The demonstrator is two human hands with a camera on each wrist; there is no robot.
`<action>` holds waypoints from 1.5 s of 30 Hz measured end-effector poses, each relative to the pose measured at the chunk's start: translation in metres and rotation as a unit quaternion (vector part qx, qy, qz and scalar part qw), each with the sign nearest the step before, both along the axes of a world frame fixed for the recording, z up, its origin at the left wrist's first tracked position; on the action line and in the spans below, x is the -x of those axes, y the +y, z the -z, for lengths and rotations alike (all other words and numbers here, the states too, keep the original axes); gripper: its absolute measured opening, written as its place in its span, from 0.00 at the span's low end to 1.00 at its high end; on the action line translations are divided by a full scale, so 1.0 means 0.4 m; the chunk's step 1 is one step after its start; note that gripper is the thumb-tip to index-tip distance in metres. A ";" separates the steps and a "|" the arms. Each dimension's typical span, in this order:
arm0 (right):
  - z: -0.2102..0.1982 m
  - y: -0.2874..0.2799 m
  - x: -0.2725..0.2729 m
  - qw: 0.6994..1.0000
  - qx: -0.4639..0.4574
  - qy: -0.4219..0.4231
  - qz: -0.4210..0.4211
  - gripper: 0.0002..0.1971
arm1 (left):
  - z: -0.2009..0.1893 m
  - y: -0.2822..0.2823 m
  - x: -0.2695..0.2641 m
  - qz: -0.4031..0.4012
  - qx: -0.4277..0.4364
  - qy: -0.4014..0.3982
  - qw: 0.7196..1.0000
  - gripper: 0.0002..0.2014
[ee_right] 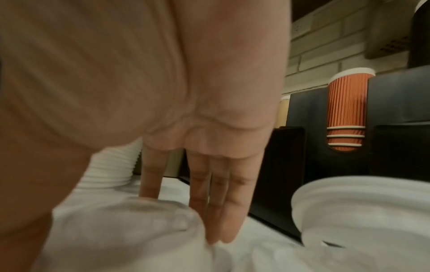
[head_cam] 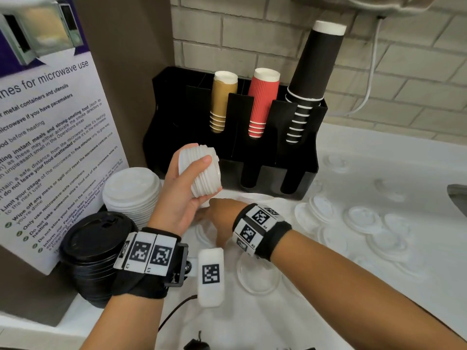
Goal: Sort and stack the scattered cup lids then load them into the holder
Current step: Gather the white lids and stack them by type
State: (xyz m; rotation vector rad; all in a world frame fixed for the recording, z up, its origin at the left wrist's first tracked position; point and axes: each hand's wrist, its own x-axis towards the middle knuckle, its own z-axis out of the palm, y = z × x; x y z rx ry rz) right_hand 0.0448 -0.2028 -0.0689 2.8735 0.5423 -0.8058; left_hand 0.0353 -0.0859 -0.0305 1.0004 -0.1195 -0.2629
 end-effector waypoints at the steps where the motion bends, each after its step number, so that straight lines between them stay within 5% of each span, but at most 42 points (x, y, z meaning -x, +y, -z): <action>1: 0.004 0.002 0.000 1.000 -0.005 -0.010 0.004 0.45 | 0.000 0.002 0.000 -0.002 -0.001 0.000 1.000 0.21; 7: -0.068 -0.081 0.029 0.961 -0.227 -0.096 0.127 0.41 | -0.004 0.024 -0.003 -0.011 -0.004 -0.015 1.000 0.23; 9: -0.100 -0.129 0.050 0.900 -0.369 -0.137 0.189 0.34 | -0.002 0.022 -0.002 -0.008 -0.005 -0.020 1.000 0.22; 12: -0.127 -0.164 0.107 0.758 -0.573 -0.154 0.273 0.29 | 0.002 0.007 0.006 -0.005 -0.018 -0.020 1.000 0.23; 15: -0.130 -0.155 0.152 0.703 -0.635 -0.167 0.273 0.26 | 0.007 -0.016 0.017 0.017 -0.038 -0.024 0.999 0.26; 23: -0.143 -0.157 0.194 0.712 -0.641 -0.164 0.237 0.29 | 0.006 -0.042 0.029 0.121 -0.072 -0.021 0.990 0.25; 37: -0.140 -0.145 0.191 0.712 -0.638 -0.179 0.232 0.30 | 0.017 -0.057 0.032 0.114 -0.059 -0.027 0.991 0.24; 45: -0.133 -0.156 0.155 0.785 -0.567 -0.088 0.233 0.45 | 0.039 -0.049 0.012 0.042 -0.039 -0.026 0.998 0.26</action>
